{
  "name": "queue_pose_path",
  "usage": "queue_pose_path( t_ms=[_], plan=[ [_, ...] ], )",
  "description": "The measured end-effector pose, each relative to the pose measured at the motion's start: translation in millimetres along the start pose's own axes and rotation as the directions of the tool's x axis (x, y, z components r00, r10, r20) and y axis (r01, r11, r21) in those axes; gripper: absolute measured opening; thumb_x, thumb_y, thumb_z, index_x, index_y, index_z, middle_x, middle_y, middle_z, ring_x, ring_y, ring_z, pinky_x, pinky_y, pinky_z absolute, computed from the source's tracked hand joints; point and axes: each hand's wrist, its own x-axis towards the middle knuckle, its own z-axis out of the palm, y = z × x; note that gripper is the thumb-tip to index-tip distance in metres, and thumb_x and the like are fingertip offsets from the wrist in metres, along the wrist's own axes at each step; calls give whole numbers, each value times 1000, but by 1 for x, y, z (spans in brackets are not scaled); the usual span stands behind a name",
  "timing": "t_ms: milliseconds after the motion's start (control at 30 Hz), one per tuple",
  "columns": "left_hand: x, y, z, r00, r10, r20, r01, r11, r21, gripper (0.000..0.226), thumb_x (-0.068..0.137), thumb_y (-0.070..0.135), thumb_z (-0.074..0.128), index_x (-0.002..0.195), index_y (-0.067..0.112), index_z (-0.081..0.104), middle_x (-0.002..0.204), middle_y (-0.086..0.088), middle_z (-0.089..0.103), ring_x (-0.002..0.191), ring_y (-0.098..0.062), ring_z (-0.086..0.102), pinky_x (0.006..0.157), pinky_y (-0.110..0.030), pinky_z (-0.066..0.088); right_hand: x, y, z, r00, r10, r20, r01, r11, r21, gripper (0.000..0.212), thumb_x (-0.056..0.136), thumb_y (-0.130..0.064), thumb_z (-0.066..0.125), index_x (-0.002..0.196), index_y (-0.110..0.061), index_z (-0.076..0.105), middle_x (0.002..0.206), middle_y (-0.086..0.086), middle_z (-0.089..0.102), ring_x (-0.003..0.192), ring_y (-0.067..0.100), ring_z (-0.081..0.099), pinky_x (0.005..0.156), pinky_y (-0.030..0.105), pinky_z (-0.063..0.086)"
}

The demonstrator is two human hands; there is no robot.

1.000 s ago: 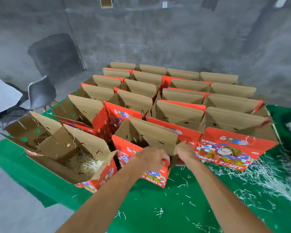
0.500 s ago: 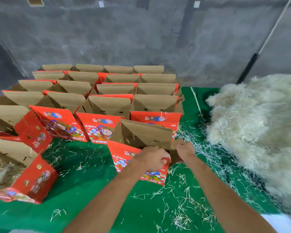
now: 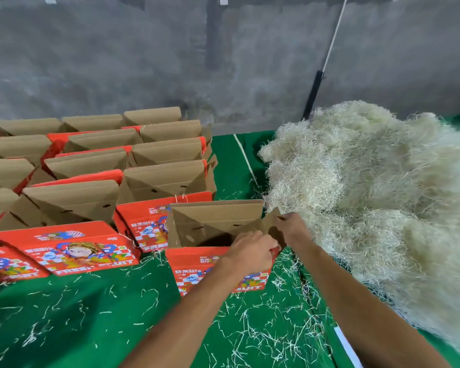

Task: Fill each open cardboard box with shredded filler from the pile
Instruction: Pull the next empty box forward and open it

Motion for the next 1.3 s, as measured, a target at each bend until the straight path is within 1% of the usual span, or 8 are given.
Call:
queue_pose_path(
  t_ms=[167,300,467,633,733,900,1100,1300],
  plan=[
    [38,12,5,999,-24,-30,24,999,21,16,88,15,52,75,23,55,75,-6,67,73,-27,66,78,-42,56,25,-1,-17,991,-128,-51,115,973,-202,29,101,-35,55,80,-16,60,82,5,71,58,12,58,44,17,38],
    [49,13,10,991,-121,-52,118,991,-64,48,102,49,34,70,20,55,73,-7,67,70,-26,68,77,-37,54,34,8,-21,928,-373,-21,326,836,-440,49,97,-29,60,141,-20,42,138,4,53,112,26,62,85,42,57],
    [34,1,24,956,-271,109,284,951,-123,49,104,41,25,73,13,49,83,-20,65,77,-32,66,76,-40,49,40,47,6,855,-452,255,509,638,-577,66,101,-49,41,158,-25,17,167,0,7,153,25,11,125,48,9],
    [31,-6,42,829,-333,450,443,882,-164,51,94,57,29,106,21,64,111,-13,64,103,-29,61,86,-39,45,46,50,17,829,-512,226,557,722,-409,43,106,-41,35,141,-18,45,141,7,55,132,24,49,112,46,41],
    [18,-9,73,843,-478,246,489,872,17,77,98,64,9,104,16,70,123,-14,61,116,-30,57,104,-50,39,42,42,20,800,-564,204,600,763,-241,52,105,-55,23,110,-16,56,97,6,67,91,24,65,81,44,57],
    [14,-12,97,848,-499,-182,519,851,86,77,103,48,8,72,15,70,63,2,63,59,-18,64,64,-27,48,34,39,43,825,-509,244,534,844,-47,42,107,-41,32,133,-11,46,122,10,61,113,25,58,102,42,47],
    [17,-15,110,784,-525,-332,580,810,89,66,102,37,26,59,14,71,48,5,61,38,-12,53,45,-18,39,36,46,53,913,-350,210,311,930,197,39,108,-42,26,118,-16,54,94,-6,63,83,6,60,63,18,41],
    [38,-12,101,815,-490,-310,524,851,30,34,94,39,38,92,23,68,92,5,68,83,-16,64,74,-33,52,37,36,38,960,-214,182,161,950,267,36,104,-40,39,103,-11,59,87,6,65,80,22,61,62,27,45]
  ],
)
